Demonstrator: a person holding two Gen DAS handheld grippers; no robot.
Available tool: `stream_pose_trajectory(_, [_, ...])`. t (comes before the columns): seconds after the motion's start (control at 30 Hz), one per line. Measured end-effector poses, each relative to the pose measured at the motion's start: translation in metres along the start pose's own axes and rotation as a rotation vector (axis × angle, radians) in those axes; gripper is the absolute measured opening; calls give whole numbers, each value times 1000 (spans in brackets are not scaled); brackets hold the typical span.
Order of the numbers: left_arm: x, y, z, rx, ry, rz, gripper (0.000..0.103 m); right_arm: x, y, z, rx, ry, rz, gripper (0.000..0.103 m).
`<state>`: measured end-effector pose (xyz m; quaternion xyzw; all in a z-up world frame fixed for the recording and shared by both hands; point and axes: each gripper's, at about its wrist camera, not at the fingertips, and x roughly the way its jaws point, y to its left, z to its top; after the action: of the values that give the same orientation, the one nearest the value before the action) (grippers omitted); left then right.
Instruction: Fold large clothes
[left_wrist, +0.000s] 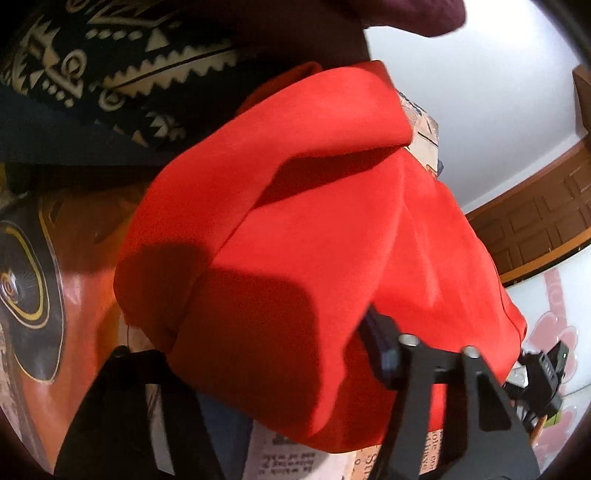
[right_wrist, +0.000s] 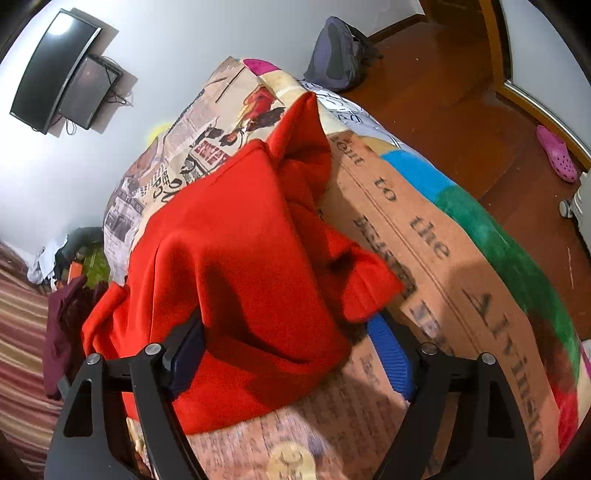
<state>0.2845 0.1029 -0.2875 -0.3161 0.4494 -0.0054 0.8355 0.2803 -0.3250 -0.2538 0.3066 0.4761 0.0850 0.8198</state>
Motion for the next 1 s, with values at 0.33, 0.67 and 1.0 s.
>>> stream_pose_trajectory(0.33, [5,-38,-7,88,60,-81,15,7,3,3,20,-12,118,22])
stream_pose_trajectory(0.67, [-26,-57,-38,155,113,-104,14,-57,22,-21,-181,-28,124,17])
stream_pose_trajectory(1.0, [-74,-26,-67,259,153,-51,24,-84,1,-73,-240,44,63,18])
